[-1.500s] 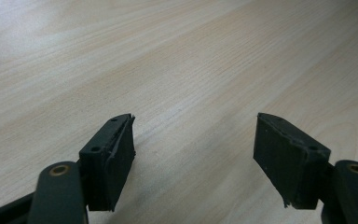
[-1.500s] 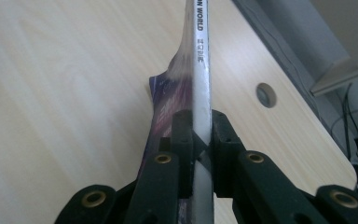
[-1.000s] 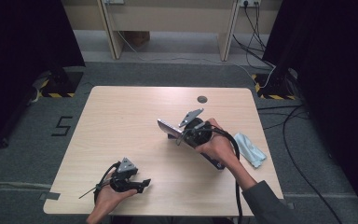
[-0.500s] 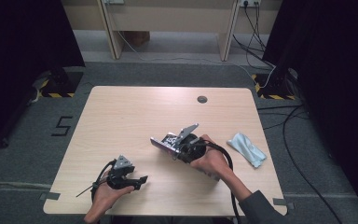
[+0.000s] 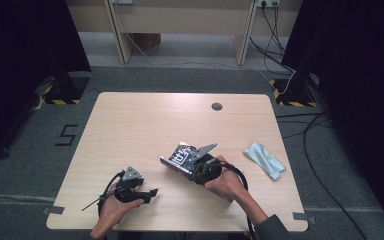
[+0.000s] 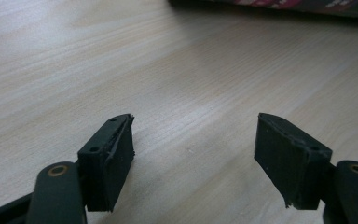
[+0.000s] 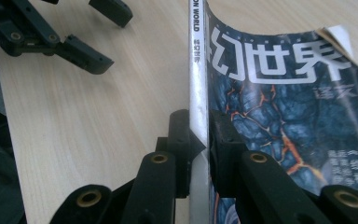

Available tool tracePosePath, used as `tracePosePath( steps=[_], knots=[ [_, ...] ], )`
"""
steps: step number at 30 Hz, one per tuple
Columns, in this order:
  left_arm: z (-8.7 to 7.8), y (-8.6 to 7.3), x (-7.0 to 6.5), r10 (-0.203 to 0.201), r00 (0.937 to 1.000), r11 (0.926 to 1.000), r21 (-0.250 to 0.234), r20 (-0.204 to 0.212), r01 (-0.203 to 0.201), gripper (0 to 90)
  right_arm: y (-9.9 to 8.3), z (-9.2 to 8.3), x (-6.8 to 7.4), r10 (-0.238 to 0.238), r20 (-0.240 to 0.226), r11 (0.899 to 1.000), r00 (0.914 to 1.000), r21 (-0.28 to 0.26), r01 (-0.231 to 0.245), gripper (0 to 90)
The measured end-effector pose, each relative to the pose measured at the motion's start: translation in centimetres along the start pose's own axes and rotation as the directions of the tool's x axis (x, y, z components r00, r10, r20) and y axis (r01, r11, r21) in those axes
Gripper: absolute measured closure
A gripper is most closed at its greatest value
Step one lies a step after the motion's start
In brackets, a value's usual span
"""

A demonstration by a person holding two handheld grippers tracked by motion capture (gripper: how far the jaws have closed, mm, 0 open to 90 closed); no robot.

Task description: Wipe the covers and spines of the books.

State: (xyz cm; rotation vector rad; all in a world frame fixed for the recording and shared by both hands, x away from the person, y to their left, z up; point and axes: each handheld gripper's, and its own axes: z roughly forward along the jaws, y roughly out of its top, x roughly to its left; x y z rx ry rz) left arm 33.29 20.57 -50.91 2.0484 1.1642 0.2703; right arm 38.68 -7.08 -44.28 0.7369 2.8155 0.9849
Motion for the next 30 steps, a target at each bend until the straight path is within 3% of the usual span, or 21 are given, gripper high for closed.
tracePosePath(
  steps=[13, 16, 22, 30],
  knots=[
    [0.0, -0.1, 0.0, -0.002, 1.0000, 1.0000, 0.006, -0.002, 0.002, 27.3, -1.7, 1.2, 0.7, 0.012, -0.033, 1.000, 0.9994, 0.005, -0.012, 74.8],
    [0.0, 0.0, 0.1, -0.004, 1.0000, 1.0000, 0.004, -0.002, 0.004, 27.2, -2.0, 1.4, 0.8, 0.034, -0.049, 0.999, 0.9982, -0.003, -0.034, 71.5],
    [-0.1, -0.1, 0.1, -0.008, 1.0000, 1.0000, 0.001, -0.001, 0.008, 27.2, -2.7, 1.8, 0.8, 0.079, -0.100, 0.997, 0.9919, -0.013, -0.080, 64.3],
    [-0.2, -0.1, 0.0, -0.018, 0.9998, 0.9998, -0.001, 0.010, 0.018, 27.0, -3.5, 2.5, 0.5, 0.137, -0.176, 0.990, 0.9748, -0.018, -0.142, 56.3]
  ],
)
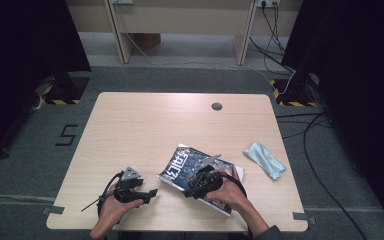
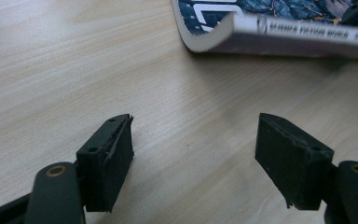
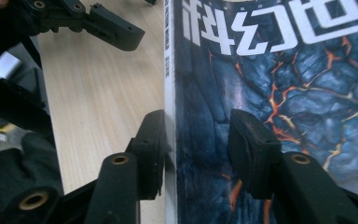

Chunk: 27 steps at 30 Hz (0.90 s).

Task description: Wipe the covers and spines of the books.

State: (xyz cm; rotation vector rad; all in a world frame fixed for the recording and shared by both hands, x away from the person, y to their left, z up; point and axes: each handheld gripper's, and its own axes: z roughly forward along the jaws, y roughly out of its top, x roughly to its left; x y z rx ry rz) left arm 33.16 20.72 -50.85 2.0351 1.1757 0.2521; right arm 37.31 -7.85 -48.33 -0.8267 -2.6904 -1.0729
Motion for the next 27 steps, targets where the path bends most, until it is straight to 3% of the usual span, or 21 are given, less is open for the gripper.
tracePosePath(
  steps=[3, 5, 7, 12, 16, 17, 18, 23, 24, 25, 26, 27],
  knots=[
    [0.0, 0.0, 0.0, 0.000, 1.0000, 1.0000, 0.000, 0.001, 0.000, 27.0, -0.2, 0.3, 0.0, 0.005, -0.019, 1.000, 0.9998, 0.009, -0.005, 57.6],
    [-0.1, 0.0, -0.1, -0.003, 1.0000, 1.0000, -0.002, 0.003, 0.003, 27.0, -0.4, 0.4, -0.2, -0.001, 0.019, 1.000, 0.9998, 0.020, 0.001, 55.8],
    [-0.1, 0.0, -0.2, -0.003, 1.0000, 1.0000, -0.005, 0.005, 0.003, 27.0, -0.7, 0.2, -0.6, 0.026, 0.004, 1.000, 0.9996, 0.008, -0.026, 55.4],
    [-0.1, 0.0, -0.4, 0.002, 0.9999, 0.9999, -0.010, 0.015, -0.002, 27.0, -1.0, -0.8, -1.8, 0.043, 0.068, 0.999, 0.9967, -0.019, -0.042, 53.2],
    [-0.1, 0.0, -0.6, 0.004, 0.9998, 1.0000, -0.007, 0.022, -0.003, 27.0, -1.1, -1.4, -2.7, 0.057, 0.140, 0.998, 0.9885, -0.034, -0.053, 48.6],
    [-0.1, 0.0, -0.7, 0.006, 0.9997, 0.9999, -0.009, 0.023, -0.006, 27.0, -1.1, -1.7, -3.0, 0.064, 0.175, 0.997, 0.9825, -0.048, -0.056, 45.9],
    [0.0, 0.0, -0.7, 0.005, 0.9997, 0.9999, -0.010, 0.024, -0.005, 27.0, -1.1, -1.7, -3.0, 0.064, 0.175, 0.997, 0.9825, -0.048, -0.056, 45.9],
    [-0.1, 0.0, -1.5, 0.017, 0.9987, 0.9998, -0.012, 0.048, -0.016, 27.7, -1.1, -2.7, -4.1, 0.082, 0.267, 0.995, 0.9601, -0.077, -0.063, 38.6],
    [-0.1, 0.0, -1.6, 0.017, 0.9985, 0.9998, -0.011, 0.053, -0.016, 28.0, -1.2, -2.9, -4.4, 0.091, 0.282, 0.994, 0.9550, -0.082, -0.070, 37.1],
    [0.0, -0.1, -1.8, 0.020, 0.9981, 0.9997, -0.012, 0.057, -0.020, 28.0, -1.4, -3.2, -5.0, 0.108, 0.313, 0.992, 0.9436, -0.092, -0.083, 36.3],
    [0.0, -0.1, -2.0, 0.022, 0.9977, 0.9997, -0.009, 0.063, -0.022, 28.0, -1.4, -3.2, -5.0, 0.108, 0.313, 0.992, 0.9436, -0.092, -0.083, 36.3],
    [0.0, -0.1, -2.1, 0.026, 0.9972, 0.9996, -0.009, 0.070, -0.025, 28.0, -1.5, -3.3, -5.2, 0.125, 0.325, 0.990, 0.9375, -0.098, -0.098, 35.9]
  ],
)
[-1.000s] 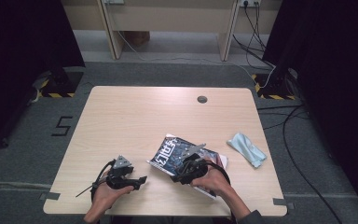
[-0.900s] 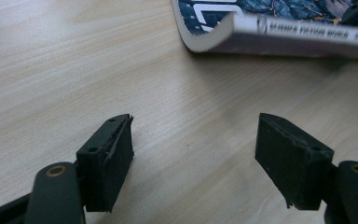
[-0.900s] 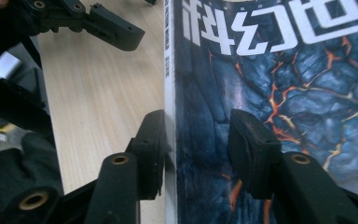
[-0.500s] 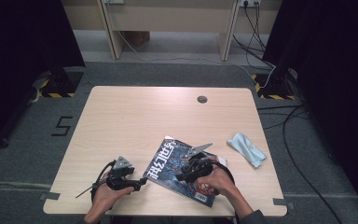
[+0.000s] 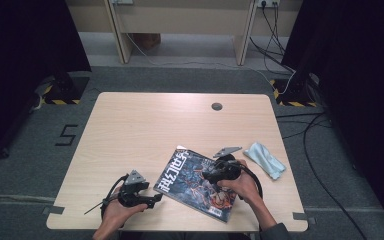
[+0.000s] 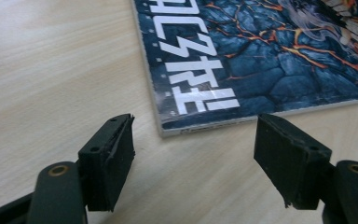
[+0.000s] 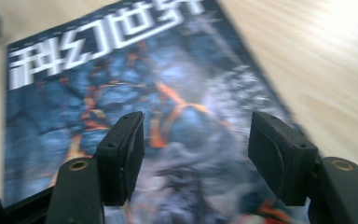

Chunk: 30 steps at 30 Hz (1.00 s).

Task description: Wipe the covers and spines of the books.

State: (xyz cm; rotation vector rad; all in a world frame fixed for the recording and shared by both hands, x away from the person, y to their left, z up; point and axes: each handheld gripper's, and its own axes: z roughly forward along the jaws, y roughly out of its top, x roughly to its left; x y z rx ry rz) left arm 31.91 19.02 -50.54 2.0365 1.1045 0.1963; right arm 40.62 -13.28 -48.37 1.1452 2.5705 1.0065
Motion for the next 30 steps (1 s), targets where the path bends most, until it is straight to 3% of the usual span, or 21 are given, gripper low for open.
tracePosePath(
  steps=[3, 9, 15, 17, 24, 30],
  knots=[
    [0.1, 0.0, -0.5, 0.006, 0.9999, 1.0000, 0.000, 0.012, -0.006, 28.1, -0.2, -0.1, -1.1, 0.018, 0.046, 1.000, 0.9988, -0.008, -0.018, 34.6],
    [0.6, -0.1, -1.3, -0.002, 0.9983, 0.9999, 0.012, 0.058, 0.002, 28.4, -0.6, -0.4, -2.6, 0.082, 0.087, 0.997, 0.9928, -0.016, -0.081, 31.4],
    [1.4, 0.0, -2.1, 0.011, 0.9964, 0.9996, 0.027, 0.084, -0.013, 28.3, -0.9, 0.0, -3.3, 0.080, 0.104, 0.996, 0.9914, 0.022, -0.083, 29.7],
    [1.5, 0.1, -2.3, 0.012, 0.9966, 0.9996, 0.024, 0.082, -0.014, 27.5, -0.9, 0.2, -3.2, 0.091, 0.096, 0.995, 0.9912, 0.036, -0.095, 29.8],
    [2.0, 0.7, -1.7, 0.001, 0.9981, 0.9999, 0.013, 0.061, -0.002, 27.4, -1.0, 0.0, -2.9, 0.067, 0.082, 0.996, 0.9944, 0.058, -0.071, 28.9],
    [3.0, 2.0, -0.6, -0.012, 0.9998, 0.9999, -0.001, 0.015, 0.012, 26.5, -1.7, -0.7, -2.4, 0.058, 0.077, 0.995, 0.9953, 0.074, -0.064, 29.2]
  ],
)
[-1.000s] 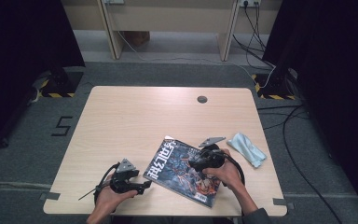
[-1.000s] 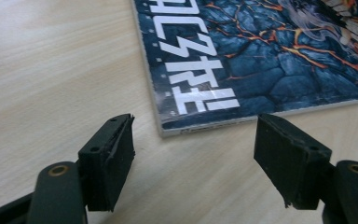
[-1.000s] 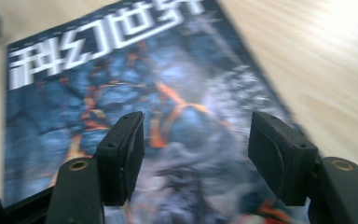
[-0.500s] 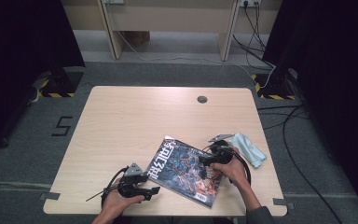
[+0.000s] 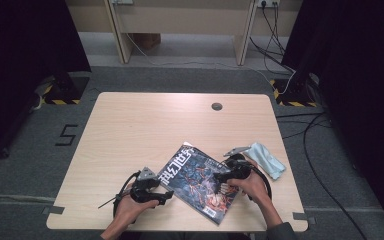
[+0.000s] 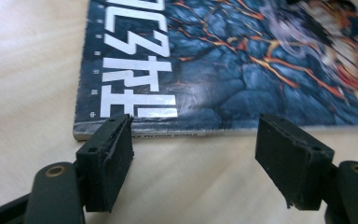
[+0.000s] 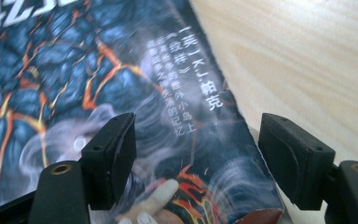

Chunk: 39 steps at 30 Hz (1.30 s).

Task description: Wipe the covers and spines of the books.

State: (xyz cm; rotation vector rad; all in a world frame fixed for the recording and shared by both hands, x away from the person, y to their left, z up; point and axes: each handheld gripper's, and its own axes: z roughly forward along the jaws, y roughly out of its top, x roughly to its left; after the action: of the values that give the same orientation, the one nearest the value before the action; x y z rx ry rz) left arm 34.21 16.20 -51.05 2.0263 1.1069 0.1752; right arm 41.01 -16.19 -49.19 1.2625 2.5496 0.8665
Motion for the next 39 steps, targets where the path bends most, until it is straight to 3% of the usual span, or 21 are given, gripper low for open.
tracePosePath(
  steps=[6, 13, 19, 22, 34, 39],
  knots=[
    [1.6, 1.8, 0.9, 0.003, 0.9980, 1.0000, -0.006, -0.063, -0.004, 25.1, -1.5, -0.9, 0.3, -0.014, -0.039, 1.000, 0.9991, 0.008, 0.014, 30.5],
    [3.2, 3.3, 1.6, 0.003, 0.9949, 0.9997, -0.022, -0.100, -0.005, 24.5, -2.7, -1.6, 1.2, -0.018, -0.082, 1.000, 0.9965, 0.007, 0.019, 31.0],
    [4.0, 4.1, 1.7, 0.010, 0.9930, 0.9995, -0.030, -0.118, -0.013, 24.3, -3.4, -2.2, 1.7, -0.030, -0.082, 1.000, 0.9962, -0.001, 0.030, 33.1],
    [3.6, 3.8, 1.5, 0.005, 0.9957, 0.9995, -0.031, -0.092, -0.008, 26.5, -3.4, -2.2, 1.7, -0.011, -0.084, 1.000, 0.9964, -0.025, 0.009, 34.0],
    [1.5, 1.2, -2.0, 0.084, 0.9965, 0.9962, 0.026, -0.004, -0.084, 28.2, -3.5, -1.9, 1.3, -0.014, -0.061, 0.999, 0.9981, -0.040, 0.012, 35.1],
    [0.8, 0.2, -2.8, 0.079, 0.9963, 0.9962, 0.035, 0.034, -0.081, 29.3, -3.5, -1.9, 1.5, -0.010, -0.078, 0.999, 0.9969, -0.039, 0.007, 35.2]
  ],
)
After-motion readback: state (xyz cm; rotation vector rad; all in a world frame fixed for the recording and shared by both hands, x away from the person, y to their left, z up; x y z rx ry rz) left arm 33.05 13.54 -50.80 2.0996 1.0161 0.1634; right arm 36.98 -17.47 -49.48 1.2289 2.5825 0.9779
